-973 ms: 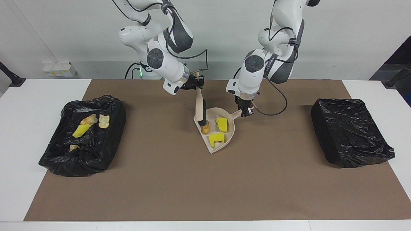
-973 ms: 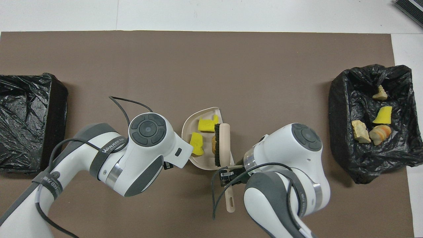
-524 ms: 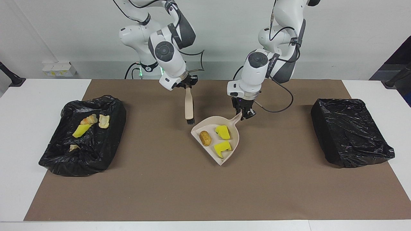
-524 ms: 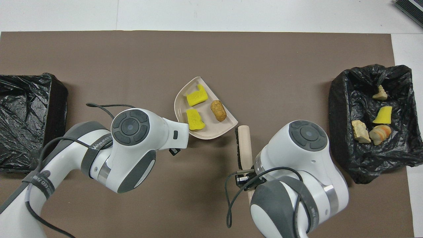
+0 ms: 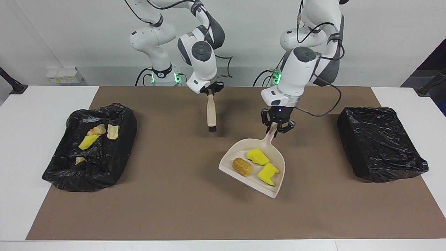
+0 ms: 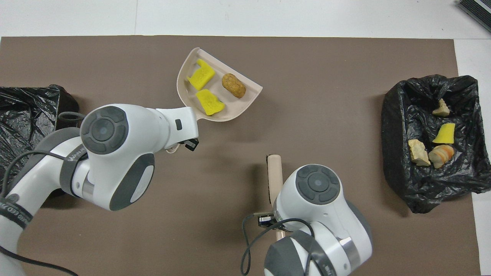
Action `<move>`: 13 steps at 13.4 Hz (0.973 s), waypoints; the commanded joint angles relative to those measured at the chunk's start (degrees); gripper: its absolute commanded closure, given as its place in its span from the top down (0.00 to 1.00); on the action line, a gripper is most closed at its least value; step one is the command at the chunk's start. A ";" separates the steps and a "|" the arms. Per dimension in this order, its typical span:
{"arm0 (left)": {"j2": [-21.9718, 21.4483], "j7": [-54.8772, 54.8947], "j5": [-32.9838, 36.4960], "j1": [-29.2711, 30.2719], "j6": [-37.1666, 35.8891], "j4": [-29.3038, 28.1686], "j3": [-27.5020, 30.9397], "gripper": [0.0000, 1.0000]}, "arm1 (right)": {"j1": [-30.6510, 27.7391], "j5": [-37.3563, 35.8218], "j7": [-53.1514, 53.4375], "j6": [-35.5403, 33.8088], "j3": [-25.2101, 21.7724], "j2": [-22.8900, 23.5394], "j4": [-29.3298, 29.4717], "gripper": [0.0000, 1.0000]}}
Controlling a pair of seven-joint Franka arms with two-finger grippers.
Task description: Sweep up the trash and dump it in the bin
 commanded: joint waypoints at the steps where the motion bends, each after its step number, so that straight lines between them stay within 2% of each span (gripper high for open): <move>1: -1.59 -4.79 -1.42 0.21 -2.07 2.86 3.45 0.00 | 3.10 -1.70 4.03 3.44 0.20 4.40 1.08 0.00; 2: -1.86 -4.89 -1.51 0.12 -4.69 4.35 4.95 0.00 | 5.37 -1.61 4.82 4.23 0.20 6.60 1.87 0.00; 5: -1.95 -3.93 -1.95 -0.50 -13.84 9.97 13.02 0.00 | 9.51 -0.74 9.30 8.27 0.20 8.29 1.97 0.00; 7: -2.56 -2.88 -1.95 -0.59 -15.00 10.69 17.34 0.00 | 11.11 -0.73 10.45 9.33 0.20 8.73 2.14 0.00; 8: -3.09 -2.35 -1.95 -0.50 -15.00 10.34 18.75 0.00 | 11.11 -0.74 10.45 8.64 0.20 8.99 2.84 0.88; 9: -3.09 -0.52 -1.95 -0.32 -15.09 10.34 20.59 0.00 | 10.76 -0.74 10.54 7.59 0.20 9.52 4.06 1.00; 13: -4.23 15.27 -1.95 0.12 -19.91 9.81 31.74 0.00 | 8.04 -1.26 10.45 0.65 -0.06 9.88 11.53 1.00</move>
